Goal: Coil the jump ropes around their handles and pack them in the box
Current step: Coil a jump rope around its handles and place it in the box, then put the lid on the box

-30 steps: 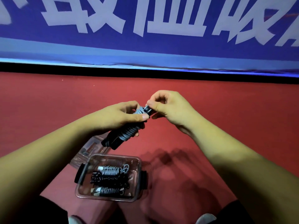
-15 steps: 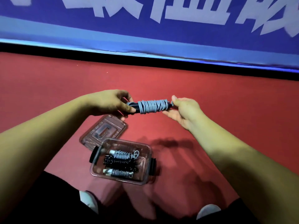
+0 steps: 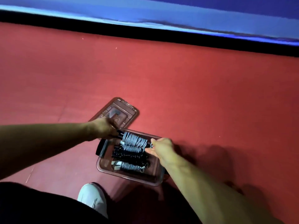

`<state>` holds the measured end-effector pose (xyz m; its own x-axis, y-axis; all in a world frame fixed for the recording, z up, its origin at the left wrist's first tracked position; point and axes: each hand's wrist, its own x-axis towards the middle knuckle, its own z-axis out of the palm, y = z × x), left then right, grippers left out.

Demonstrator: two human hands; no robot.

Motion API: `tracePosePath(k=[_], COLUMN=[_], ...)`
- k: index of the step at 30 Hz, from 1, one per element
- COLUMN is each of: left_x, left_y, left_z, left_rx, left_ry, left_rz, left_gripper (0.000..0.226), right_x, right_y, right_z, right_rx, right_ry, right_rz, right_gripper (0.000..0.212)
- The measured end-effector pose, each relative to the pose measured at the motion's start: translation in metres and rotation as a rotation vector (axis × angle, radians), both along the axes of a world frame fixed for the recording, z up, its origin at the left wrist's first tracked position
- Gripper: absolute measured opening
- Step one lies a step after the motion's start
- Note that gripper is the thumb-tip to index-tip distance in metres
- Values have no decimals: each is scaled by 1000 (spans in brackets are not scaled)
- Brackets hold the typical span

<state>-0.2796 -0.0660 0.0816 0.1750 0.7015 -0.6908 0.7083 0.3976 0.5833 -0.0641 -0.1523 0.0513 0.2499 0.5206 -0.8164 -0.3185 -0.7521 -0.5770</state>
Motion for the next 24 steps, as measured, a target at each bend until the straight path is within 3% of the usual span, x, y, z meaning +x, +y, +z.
tracePosePath(k=[4,6,8,12,17,21,24], left_x=[-7,-12,-15,-24,-72,-104,-110], left_y=[-4,-7,-10,-5,30,41,47], left_z=[-40,-53,-66,-67,-58,-73,-100], left_rx=[71,93,75,105,71,-68,-185], left_ry=[20,2,-42,-15,-147,-144,-205], left_rz=[-15,10,27,-163,283,489,755], left_gripper=[12,7,8,10,17,22,19], right_x=[-11,-10,-7,5,11,-11,-36], right_y=[6,7,8,26,85,139,168], right_z=[-51,-69,-84,-85,-41,-57,-77], right_rx=[55,42,3,-14,107,151,139], right_ry=[-116,-193,-336,-555,-648,-643,-743], right_rz=[65,151,309,672,732,638,771], right_gripper=[5,15,13,20,30,26,18])
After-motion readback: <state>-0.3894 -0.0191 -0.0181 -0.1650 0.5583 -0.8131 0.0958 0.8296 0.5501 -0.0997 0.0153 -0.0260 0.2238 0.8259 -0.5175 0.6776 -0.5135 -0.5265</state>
